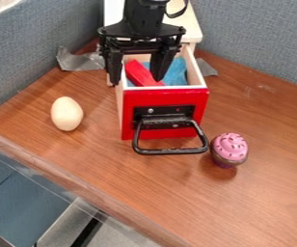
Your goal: Pick the red object from the drawer and put it on the left side of the drawer.
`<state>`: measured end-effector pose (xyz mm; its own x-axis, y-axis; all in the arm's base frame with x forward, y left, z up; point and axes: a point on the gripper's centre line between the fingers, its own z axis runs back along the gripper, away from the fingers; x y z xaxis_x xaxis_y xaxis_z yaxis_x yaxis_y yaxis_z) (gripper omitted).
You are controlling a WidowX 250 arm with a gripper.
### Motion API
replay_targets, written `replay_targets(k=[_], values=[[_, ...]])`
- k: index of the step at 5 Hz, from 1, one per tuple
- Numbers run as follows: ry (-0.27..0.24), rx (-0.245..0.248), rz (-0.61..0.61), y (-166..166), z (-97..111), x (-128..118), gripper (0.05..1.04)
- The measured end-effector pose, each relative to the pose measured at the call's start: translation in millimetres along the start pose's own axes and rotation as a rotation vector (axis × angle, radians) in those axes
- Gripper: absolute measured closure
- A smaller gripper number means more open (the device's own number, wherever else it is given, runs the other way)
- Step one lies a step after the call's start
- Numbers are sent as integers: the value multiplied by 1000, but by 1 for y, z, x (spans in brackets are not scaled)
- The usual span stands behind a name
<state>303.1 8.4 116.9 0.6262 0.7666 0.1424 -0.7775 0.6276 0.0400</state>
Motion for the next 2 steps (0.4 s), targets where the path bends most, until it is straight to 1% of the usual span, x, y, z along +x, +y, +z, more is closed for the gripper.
replay_targets(k=[1,2], values=[[23,23,-1,0,-9,-3,82],[53,29,12,0,-9,-8,82]])
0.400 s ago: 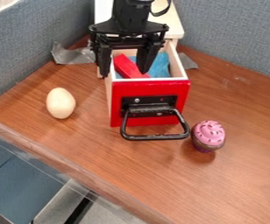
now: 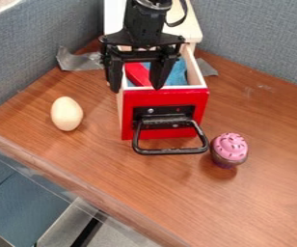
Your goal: Pick the red object from the drawer and put it on the left side of the drawer.
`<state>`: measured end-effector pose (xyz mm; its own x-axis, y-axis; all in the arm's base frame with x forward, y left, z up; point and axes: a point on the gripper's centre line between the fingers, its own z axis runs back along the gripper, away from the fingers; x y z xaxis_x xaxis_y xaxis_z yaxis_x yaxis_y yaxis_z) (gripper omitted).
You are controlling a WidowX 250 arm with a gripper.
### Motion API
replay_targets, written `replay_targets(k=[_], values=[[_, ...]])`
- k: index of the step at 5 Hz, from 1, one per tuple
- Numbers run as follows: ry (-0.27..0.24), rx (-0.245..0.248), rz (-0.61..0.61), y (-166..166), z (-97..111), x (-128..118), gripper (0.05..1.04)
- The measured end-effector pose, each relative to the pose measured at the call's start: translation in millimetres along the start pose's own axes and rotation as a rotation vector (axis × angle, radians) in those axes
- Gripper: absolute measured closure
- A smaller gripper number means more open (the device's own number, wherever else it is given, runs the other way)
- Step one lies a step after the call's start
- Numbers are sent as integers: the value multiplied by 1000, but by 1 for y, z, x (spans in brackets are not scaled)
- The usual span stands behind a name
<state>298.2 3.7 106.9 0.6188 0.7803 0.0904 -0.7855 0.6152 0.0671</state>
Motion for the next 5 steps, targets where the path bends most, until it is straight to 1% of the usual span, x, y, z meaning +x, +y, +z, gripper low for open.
replay_targets(k=[3,5], values=[[13,-61,35,-16,20,2,83],[25,-64,55,-35,20,7,83]])
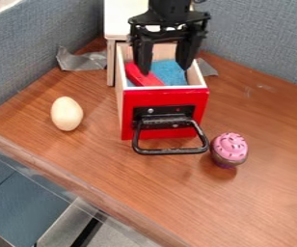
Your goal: Pick the red object from the drawer and put it on the left side of the drawer.
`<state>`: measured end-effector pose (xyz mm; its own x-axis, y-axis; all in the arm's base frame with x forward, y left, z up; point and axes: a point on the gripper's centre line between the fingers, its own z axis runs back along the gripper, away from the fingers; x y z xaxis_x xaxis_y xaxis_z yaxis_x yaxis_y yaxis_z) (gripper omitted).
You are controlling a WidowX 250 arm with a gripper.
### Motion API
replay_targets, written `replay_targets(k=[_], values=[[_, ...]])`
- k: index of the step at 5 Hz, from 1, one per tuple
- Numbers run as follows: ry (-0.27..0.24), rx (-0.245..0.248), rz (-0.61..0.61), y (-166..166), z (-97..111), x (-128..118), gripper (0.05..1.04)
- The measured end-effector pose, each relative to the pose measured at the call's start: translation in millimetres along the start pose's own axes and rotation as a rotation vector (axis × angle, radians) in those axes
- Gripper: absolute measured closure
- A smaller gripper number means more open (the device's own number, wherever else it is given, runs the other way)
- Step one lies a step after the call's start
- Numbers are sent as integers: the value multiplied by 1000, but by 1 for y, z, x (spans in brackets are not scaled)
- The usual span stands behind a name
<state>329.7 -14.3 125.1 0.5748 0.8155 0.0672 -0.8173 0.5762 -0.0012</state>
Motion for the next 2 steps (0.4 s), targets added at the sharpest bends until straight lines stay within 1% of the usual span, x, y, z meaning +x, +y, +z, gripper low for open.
replay_targets(k=[1,2], values=[[-3,-9,19,-5,-1,3,83],[-23,-26,42,-8,-2,6,83]])
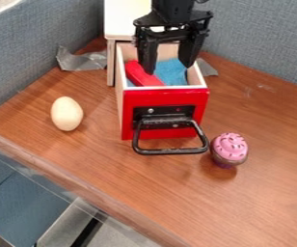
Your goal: Pick the red object from the drawer and put it on the left side of the drawer.
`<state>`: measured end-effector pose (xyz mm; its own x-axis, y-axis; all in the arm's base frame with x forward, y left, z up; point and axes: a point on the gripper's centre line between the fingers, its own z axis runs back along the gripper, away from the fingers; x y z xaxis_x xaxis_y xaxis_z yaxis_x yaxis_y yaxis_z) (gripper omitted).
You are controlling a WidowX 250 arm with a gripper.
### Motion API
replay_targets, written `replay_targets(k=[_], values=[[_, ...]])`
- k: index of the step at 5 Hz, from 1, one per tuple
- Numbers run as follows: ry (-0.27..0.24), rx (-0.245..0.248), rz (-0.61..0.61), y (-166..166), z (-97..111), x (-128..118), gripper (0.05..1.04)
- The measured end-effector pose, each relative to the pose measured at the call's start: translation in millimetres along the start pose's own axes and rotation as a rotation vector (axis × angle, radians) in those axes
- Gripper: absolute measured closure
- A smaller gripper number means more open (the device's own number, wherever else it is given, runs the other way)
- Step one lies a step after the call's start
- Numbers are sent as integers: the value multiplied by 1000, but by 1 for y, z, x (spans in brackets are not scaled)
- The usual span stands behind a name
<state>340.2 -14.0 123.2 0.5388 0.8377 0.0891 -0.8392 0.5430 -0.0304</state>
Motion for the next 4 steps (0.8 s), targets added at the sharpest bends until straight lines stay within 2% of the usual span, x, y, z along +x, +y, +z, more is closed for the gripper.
replay_targets(k=[1,4], values=[[-16,-8,22,-2,-10,7,82],[-53,-83,32,-1,-26,19,83]])
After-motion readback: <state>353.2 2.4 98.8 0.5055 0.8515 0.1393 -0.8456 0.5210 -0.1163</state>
